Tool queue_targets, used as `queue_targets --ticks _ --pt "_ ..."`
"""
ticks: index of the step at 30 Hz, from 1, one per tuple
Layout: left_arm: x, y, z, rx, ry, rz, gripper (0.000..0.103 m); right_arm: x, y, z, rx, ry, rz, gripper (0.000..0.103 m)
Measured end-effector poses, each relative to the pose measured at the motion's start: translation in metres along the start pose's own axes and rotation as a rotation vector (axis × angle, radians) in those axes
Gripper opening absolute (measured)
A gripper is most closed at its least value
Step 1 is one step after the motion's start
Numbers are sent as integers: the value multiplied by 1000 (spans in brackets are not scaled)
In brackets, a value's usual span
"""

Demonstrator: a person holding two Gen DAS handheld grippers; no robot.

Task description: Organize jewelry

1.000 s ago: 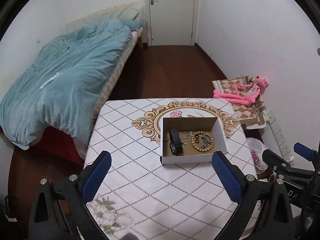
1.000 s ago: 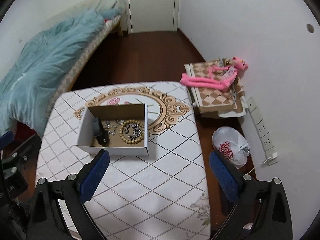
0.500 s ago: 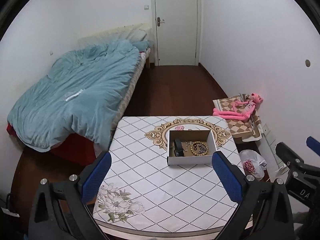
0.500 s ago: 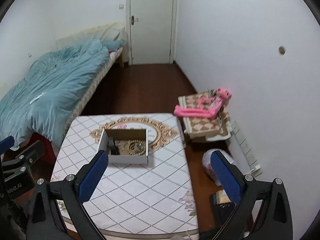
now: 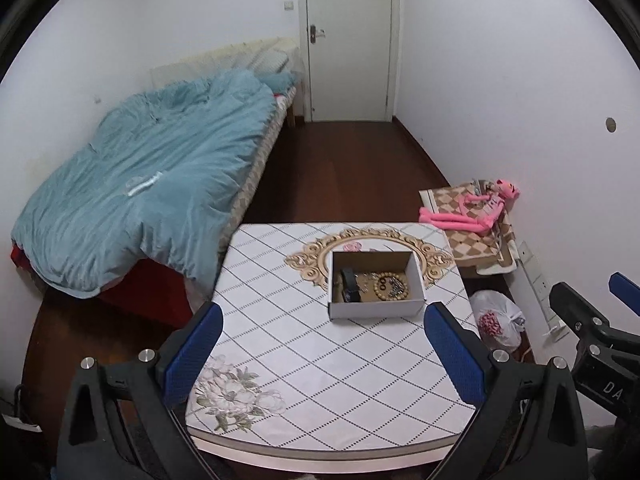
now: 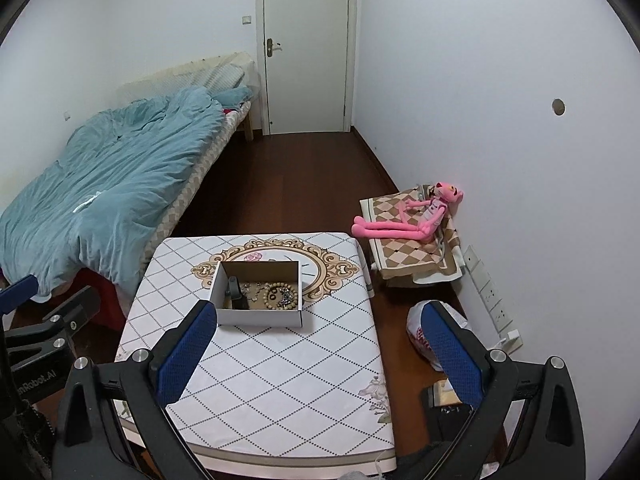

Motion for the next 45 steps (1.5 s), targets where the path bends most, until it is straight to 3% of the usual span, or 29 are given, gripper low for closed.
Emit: queue_targets --ticks 15,24,45 --pt "22 5 53 26 -85 1 103 27 0 69 -25 -86 -10 103" --pt "23 8 74 34 -128 20 103 23 0 105 -21 -160 -19 103" --pt "19 6 88 37 -155 12 103 16 -1 119 -5 -203 -27 103"
Point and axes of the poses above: each gripper's, at about its wrist camera, not at the fingertips, and z roughly the way its jaws point, y to its right, x to its top, the point moved 10 cm from there along z, roughly the way its jaws point, and after that the axes turned 2 degrees about -y, right-handed, at the moved point
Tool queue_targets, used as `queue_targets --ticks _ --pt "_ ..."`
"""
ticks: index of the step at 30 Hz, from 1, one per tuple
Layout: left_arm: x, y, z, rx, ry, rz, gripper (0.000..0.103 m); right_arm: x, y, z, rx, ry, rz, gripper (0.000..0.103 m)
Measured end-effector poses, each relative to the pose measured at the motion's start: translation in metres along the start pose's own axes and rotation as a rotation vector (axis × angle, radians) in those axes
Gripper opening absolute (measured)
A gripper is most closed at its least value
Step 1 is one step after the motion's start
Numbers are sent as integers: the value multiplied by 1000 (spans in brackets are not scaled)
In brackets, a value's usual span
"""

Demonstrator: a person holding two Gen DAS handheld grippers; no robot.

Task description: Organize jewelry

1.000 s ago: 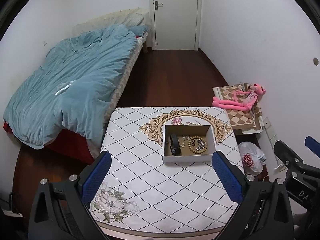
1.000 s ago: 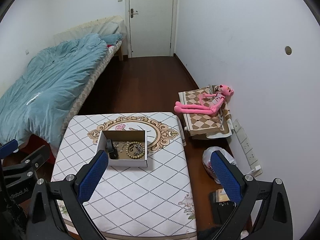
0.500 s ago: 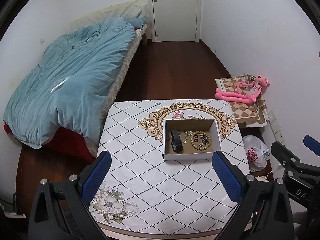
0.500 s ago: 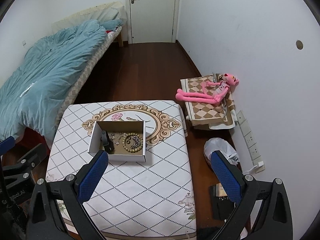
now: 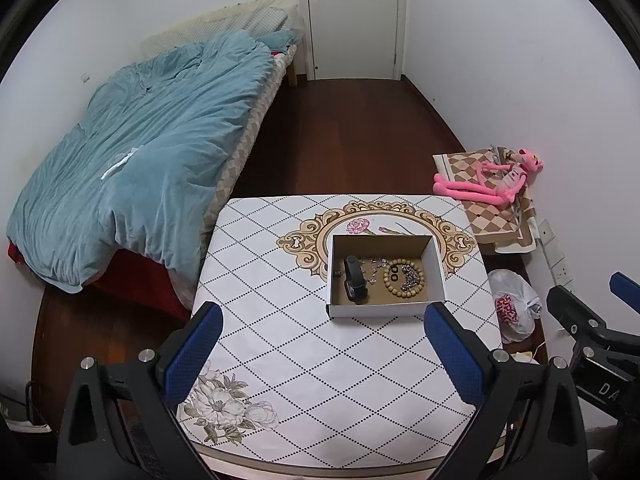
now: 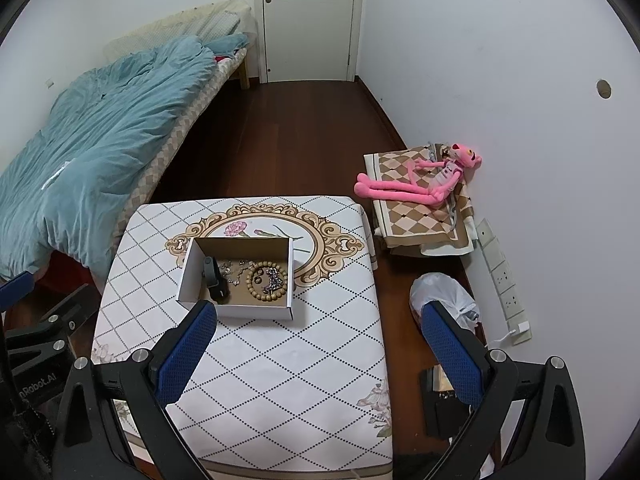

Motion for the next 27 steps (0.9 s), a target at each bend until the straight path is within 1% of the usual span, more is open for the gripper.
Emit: queue_targets --ticks 27 --pt "-1 -1 -6 -1 -2 -11 103 -2 -2 -7 16 -1 -6 103"
Point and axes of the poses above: each gripper's, at about its wrist camera, not at the fingertips, and z roughly the way its jaws point, y to its right, x to its top, the point moved 10 cm from there along z, roughly the way its jaws point, and after that the axes turned 2 degrees about -y, right-handed, at the moved point
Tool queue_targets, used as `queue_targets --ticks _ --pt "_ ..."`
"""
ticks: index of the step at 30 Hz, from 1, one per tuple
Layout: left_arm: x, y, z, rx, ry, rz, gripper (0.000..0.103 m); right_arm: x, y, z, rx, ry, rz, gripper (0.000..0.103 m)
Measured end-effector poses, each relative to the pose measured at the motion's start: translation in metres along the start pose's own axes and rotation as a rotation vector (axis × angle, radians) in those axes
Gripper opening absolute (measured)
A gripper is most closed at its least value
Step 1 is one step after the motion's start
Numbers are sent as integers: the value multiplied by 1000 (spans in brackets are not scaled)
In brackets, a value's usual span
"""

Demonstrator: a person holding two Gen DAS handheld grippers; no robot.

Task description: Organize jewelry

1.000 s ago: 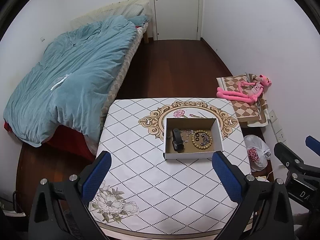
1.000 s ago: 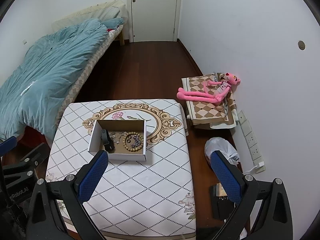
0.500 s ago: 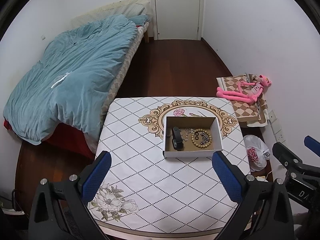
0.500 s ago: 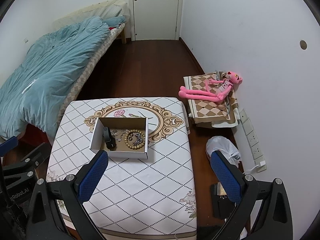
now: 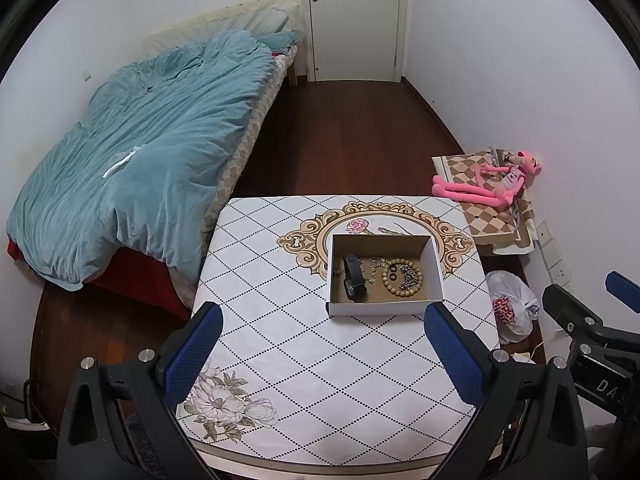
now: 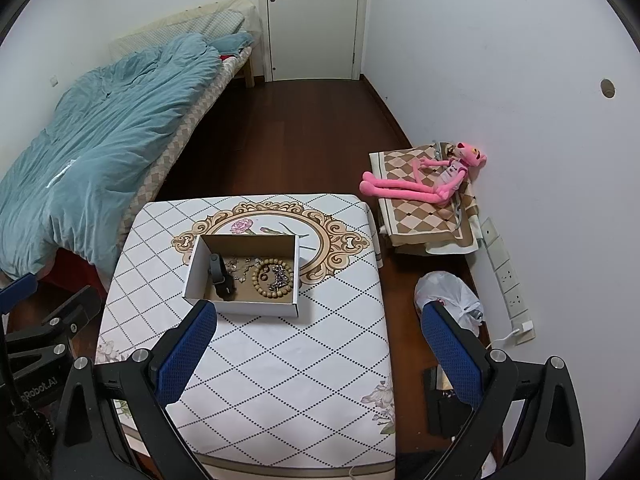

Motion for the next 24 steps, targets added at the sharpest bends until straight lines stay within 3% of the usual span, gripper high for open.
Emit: queue_targets --ticks 24 --pt "1 0 -6 12 2 -5 103 -1 -4 0 16 -13 -12 103"
Point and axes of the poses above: each gripper's, at about its wrist camera, not at the fingertips, and z roughly the way its jaws point, y to its right, x to its top, the point moved 10 cm from there along z, roughly the way its jaws point, and after that the axes turned 2 degrees about -y, right-handed, at the moved point
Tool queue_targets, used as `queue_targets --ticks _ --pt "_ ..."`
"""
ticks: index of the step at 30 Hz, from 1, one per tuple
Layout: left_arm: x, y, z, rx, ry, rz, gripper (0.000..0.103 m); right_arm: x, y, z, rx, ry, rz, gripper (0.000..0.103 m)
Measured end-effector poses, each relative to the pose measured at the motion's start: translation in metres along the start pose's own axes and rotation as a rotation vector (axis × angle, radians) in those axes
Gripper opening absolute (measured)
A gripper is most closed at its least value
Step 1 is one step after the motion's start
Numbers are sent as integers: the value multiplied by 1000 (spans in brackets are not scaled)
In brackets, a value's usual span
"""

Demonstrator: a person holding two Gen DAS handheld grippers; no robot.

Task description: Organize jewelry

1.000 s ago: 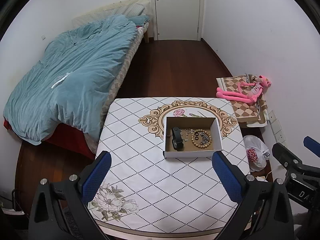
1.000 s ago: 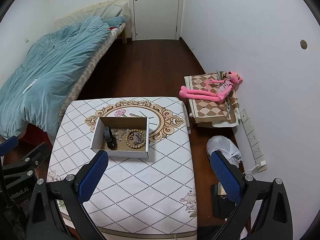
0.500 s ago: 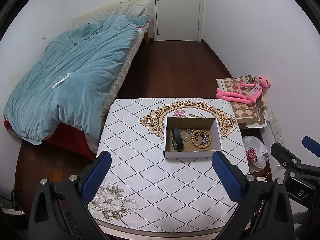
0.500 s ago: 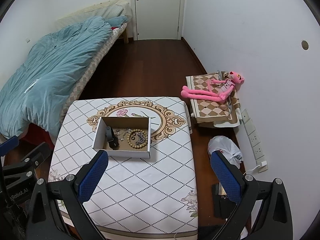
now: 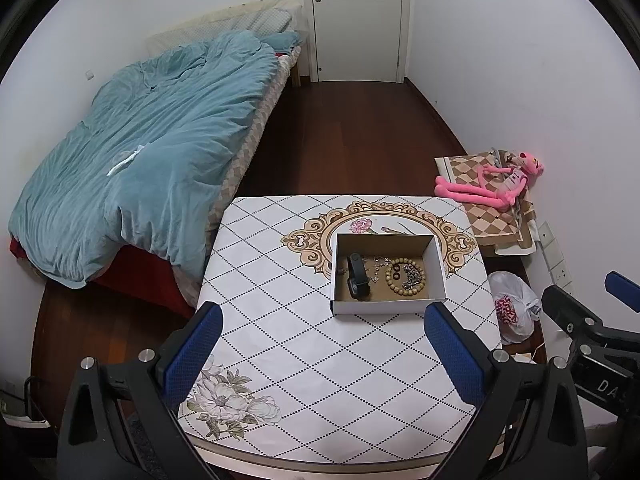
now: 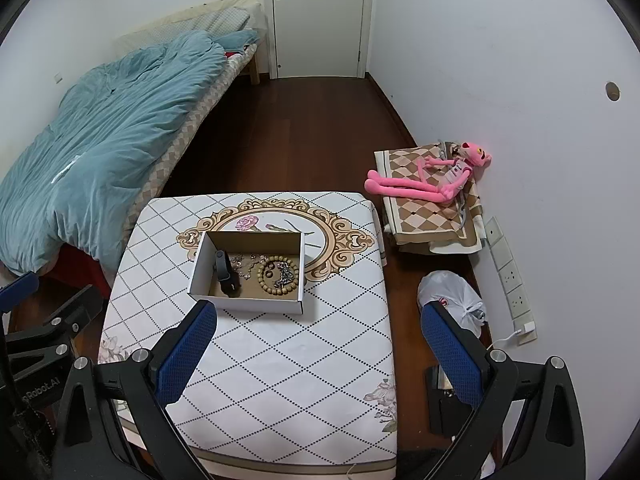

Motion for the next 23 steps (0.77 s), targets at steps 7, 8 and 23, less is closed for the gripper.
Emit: queue_targets --ticks 7,8,23 --pt "0 0 -1 0 2 -3 103 -1 0 -1 2 -3 -3 103" --pt "0 0 -1 3 3 -3 103 -1 0 -1 3 -3 -3 103" --pt "-7 0 -1 -16 3 -12 103 -4 1 -2 6 -8 -3 103"
Point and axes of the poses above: each gripper's, at about its wrist camera, not at the fingertips, and z roughly the way its jaws point, y to its right, x to its top, the point moved 10 cm from there along z, roughly the way its jaws point, and after that the axes turned 2 degrees about -y, right-handed, at the moved point
